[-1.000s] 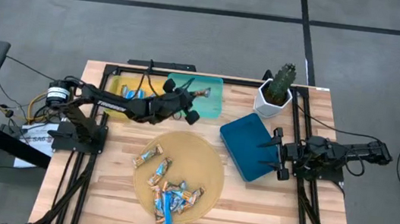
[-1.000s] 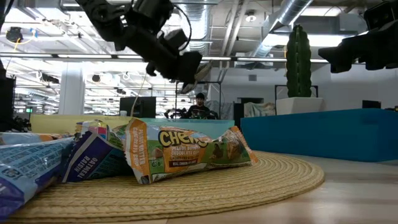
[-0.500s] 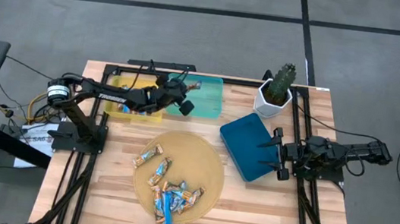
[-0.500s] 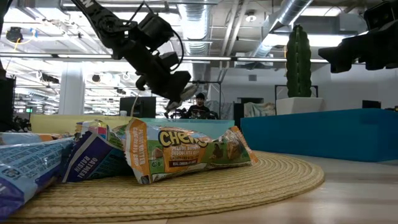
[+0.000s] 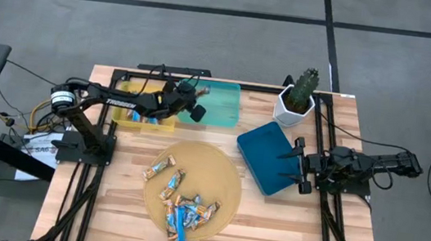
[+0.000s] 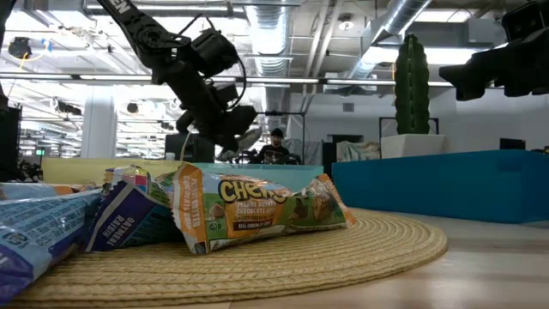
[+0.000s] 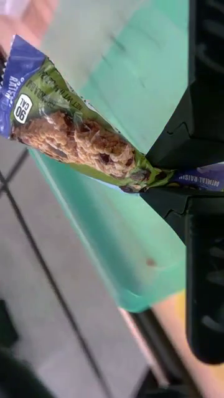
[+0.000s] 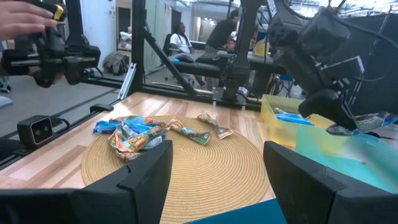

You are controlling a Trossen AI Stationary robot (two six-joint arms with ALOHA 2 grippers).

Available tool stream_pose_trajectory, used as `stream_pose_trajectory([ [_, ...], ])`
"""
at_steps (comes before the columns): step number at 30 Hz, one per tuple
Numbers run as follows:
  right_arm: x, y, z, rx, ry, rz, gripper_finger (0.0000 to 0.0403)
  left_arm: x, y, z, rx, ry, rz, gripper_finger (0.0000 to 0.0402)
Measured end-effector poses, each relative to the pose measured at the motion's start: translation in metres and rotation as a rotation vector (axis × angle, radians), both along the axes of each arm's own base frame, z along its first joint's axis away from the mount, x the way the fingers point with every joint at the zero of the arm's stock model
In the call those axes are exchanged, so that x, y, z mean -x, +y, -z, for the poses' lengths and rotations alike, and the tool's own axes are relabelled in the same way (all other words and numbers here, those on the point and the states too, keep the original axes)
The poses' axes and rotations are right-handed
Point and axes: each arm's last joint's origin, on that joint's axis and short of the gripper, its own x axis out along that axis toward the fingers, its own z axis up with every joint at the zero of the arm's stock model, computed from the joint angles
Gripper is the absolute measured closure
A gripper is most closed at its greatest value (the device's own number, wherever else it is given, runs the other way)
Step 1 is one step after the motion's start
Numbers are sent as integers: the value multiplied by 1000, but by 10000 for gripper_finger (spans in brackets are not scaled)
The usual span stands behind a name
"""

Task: Pick and place Granola Bars by type
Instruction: Put the left blue granola bar into the light blue bin

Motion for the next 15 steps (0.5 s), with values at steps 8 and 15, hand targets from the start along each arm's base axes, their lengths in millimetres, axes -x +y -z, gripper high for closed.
stream_pose_trajectory([
  [8,0,0,0,0,0,0,159,9,5,8,192,-45,-47,366],
  [15,0,0,0,0,0,0,159,10,6,11,305,-83,1,366],
])
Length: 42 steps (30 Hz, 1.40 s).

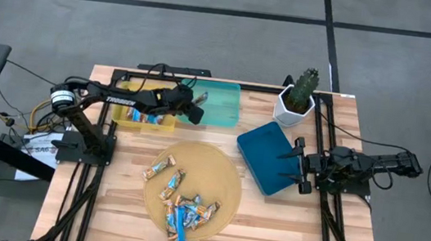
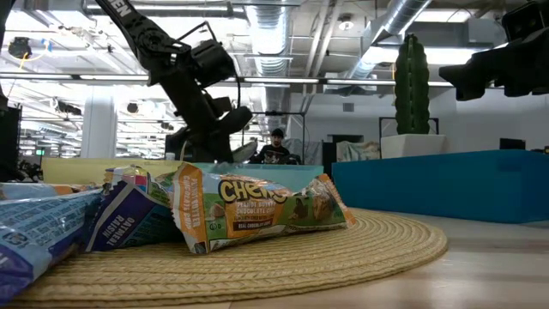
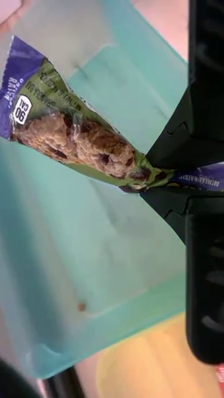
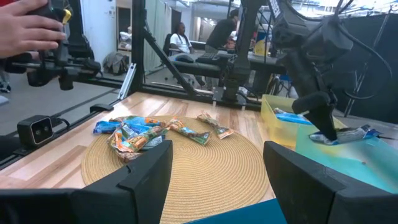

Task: Pick and place Granola Bars by type
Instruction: Put the left blue granola bar into the light blue bin, then put the yellow granola bar into the blue bin

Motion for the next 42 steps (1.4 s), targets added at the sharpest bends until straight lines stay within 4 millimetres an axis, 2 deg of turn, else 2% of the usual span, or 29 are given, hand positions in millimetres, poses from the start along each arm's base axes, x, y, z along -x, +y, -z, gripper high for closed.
stream_pose_trajectory([
  [8,0,0,0,0,0,0,159,6,3,4,57,28,-52,357],
  [17,0,0,0,0,0,0,159,8,2,5,66,39,-56,298],
  [22,0,0,0,0,0,0,159,6,3,4,44,36,-30,281],
  [32,0,0,0,0,0,0,159,-17,-16,-9,-175,-9,239,282],
  [42,0,0,0,0,0,0,159,-42,-56,-24,-332,-139,601,283],
])
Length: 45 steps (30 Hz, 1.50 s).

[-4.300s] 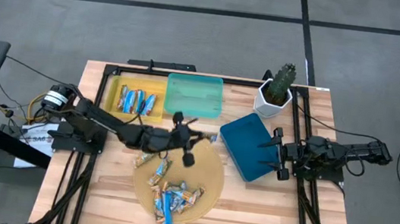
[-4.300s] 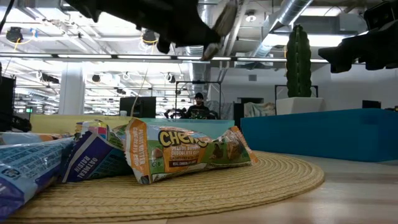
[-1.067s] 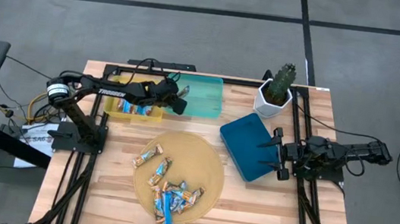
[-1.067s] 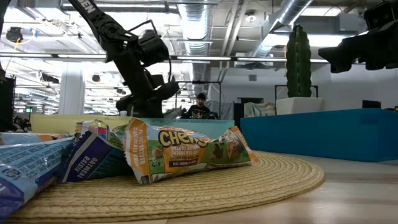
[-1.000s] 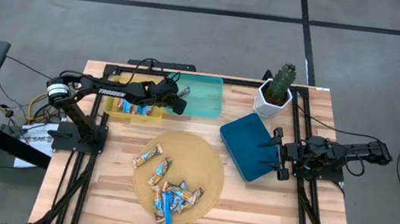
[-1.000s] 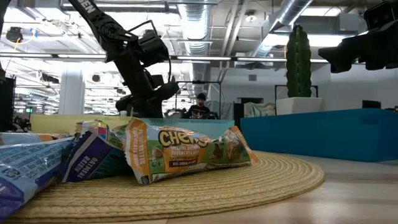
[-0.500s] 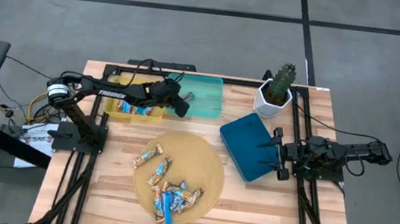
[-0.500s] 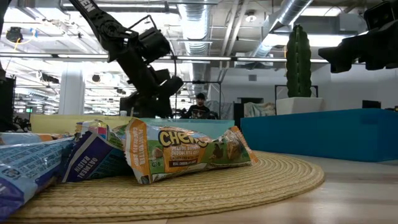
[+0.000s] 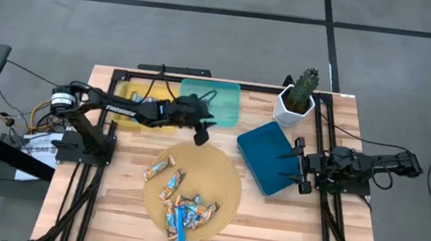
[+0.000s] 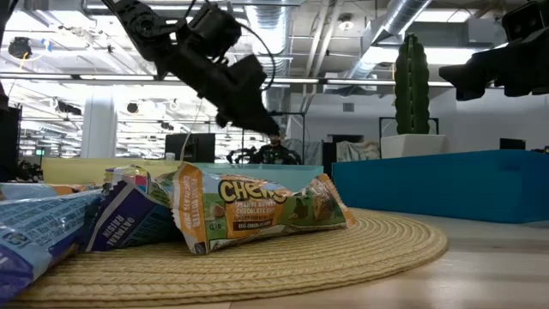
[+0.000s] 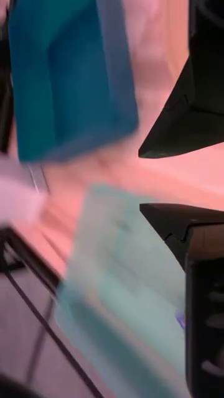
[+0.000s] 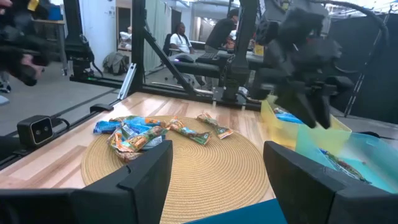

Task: Pick and place Granola Bars by type
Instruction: Put the yellow granola bar into the blue bin

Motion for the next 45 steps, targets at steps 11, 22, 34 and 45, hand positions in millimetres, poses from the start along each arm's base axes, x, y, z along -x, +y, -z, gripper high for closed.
stream_pose_trajectory([
  [11,0,0,0,0,0,0,159,-13,-58,-8,-27,-88,448,283],
  [22,0,0,0,0,0,0,159,-13,-110,-9,52,-112,709,283],
  [34,0,0,0,0,0,0,159,-1,-177,-8,162,-85,862,283],
  [45,0,0,0,0,0,0,159,20,-228,-3,312,10,856,283],
])
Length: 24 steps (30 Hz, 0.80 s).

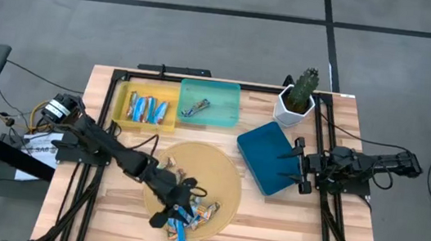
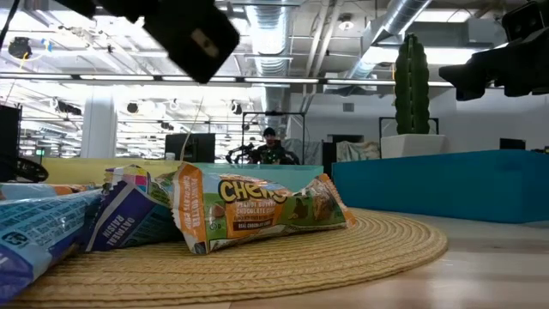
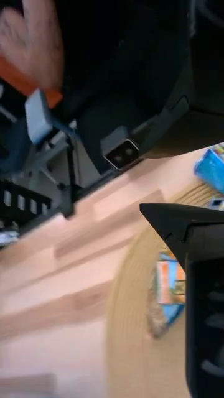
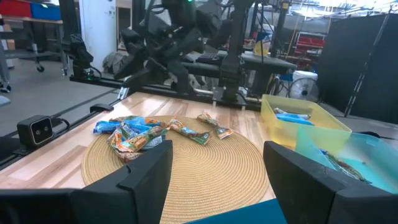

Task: Pick and place Granola Bars by type
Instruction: Put the yellow granola bar into the blue bin

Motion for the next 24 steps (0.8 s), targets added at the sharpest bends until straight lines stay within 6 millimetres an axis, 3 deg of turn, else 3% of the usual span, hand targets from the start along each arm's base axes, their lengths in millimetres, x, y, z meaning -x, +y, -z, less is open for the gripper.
stream_pose_trajectory([
  [9,0,0,0,0,0,0,159,17,-11,17,-34,246,-192,283],
  [24,0,0,0,0,-1,0,159,39,-1,39,-34,650,-404,283],
])
